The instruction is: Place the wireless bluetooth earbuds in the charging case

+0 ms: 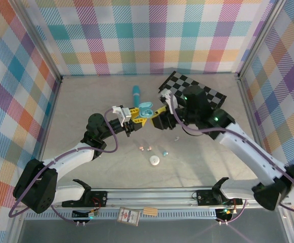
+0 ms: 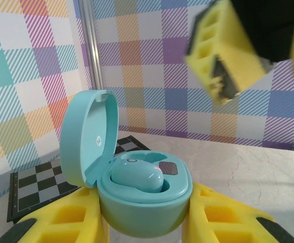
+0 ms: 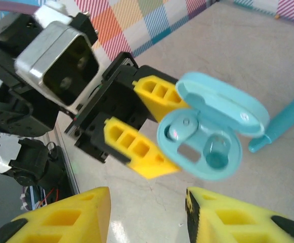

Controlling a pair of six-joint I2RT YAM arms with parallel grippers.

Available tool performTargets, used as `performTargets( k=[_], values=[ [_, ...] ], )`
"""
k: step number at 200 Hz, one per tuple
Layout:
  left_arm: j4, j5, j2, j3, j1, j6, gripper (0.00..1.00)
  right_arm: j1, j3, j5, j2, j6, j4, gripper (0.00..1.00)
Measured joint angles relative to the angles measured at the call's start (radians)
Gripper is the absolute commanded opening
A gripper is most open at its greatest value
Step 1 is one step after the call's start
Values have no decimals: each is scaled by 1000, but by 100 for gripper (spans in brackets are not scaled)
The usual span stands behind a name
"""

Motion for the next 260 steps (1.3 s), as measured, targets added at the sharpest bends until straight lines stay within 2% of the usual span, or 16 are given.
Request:
performTargets(
  k=[26, 48, 86, 113, 147, 200, 229, 260],
  values=[
    [8, -3, 0, -2, 8, -1, 28, -26, -178, 53, -177, 72, 56, 46],
    [43, -2, 0, -15, 23, -10, 28, -88, -299, 131, -283, 181, 64, 46],
    [88, 2, 0, -35, 56, -37, 28, -146, -418, 228, -298, 344, 27, 49],
    [123, 13, 0, -48, 76, -61, 28, -146, -438, 215, -189, 388, 1, 50],
    [136, 20, -6, -62, 92, -83, 28, -146, -438, 135, 43, 392, 45, 52],
    [130, 32, -68, -73, 95, -87, 28, -166, -337, -26, 423, 299, 130, 53],
    [130, 39, -72, -73, 95, -91, 28, -172, -287, -79, 533, 248, 162, 53],
    [130, 40, -72, -73, 95, -94, 28, -183, -283, -108, 578, 225, 164, 53]
  ],
)
